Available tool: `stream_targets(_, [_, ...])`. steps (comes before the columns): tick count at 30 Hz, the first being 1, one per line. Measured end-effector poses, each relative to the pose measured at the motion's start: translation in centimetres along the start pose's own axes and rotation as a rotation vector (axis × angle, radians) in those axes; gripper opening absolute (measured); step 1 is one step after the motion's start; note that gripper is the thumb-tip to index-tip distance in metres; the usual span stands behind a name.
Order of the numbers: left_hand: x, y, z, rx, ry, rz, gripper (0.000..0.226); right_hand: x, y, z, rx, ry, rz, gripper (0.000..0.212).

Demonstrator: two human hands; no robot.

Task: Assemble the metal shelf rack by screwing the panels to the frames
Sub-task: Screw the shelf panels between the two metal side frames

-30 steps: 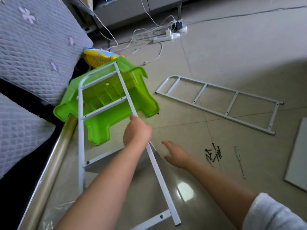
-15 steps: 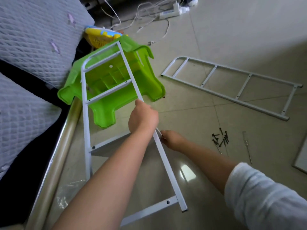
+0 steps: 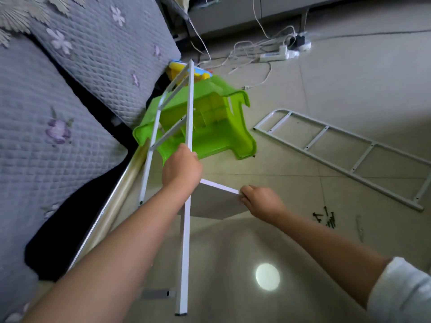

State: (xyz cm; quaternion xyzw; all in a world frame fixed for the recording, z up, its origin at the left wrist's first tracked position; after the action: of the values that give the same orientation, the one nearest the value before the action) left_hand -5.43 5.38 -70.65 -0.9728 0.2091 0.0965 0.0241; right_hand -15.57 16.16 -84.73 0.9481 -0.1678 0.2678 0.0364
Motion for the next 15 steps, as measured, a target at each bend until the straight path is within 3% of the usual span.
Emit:
stream_targets(6, [2.2, -1.0, -3.4, -0.055, -0.21, -0.002, 0.031, 1.8, -2.1, -5.0, -0.099, -0.064, -0.143, 0.046])
stream_targets(10, [2.5, -1.1, -4.4, -0.129, -0.392, 0.003, 0.02, 2.5, -3.0, -9.2, -0.086, -0.138, -0.158, 0.026])
stream_targets(15, [2.0, -1.9, -4.0, -0.104, -0.823, 0.051, 0.027, 3.5, -5.4, -15.8, -0.204, -0.204, -0.166, 0.021])
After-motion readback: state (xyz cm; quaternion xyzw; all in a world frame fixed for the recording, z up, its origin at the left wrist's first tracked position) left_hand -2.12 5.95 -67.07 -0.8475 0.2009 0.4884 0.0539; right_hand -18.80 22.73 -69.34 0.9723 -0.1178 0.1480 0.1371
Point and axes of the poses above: each hand's wrist, its own y-axis towards the middle knuckle, its own z-axis out of the palm, x = y × z, the point moved 1 cm from there along y, towards the middle knuckle, and after that the axes turned 5 degrees about y, right-handed, at the moved point
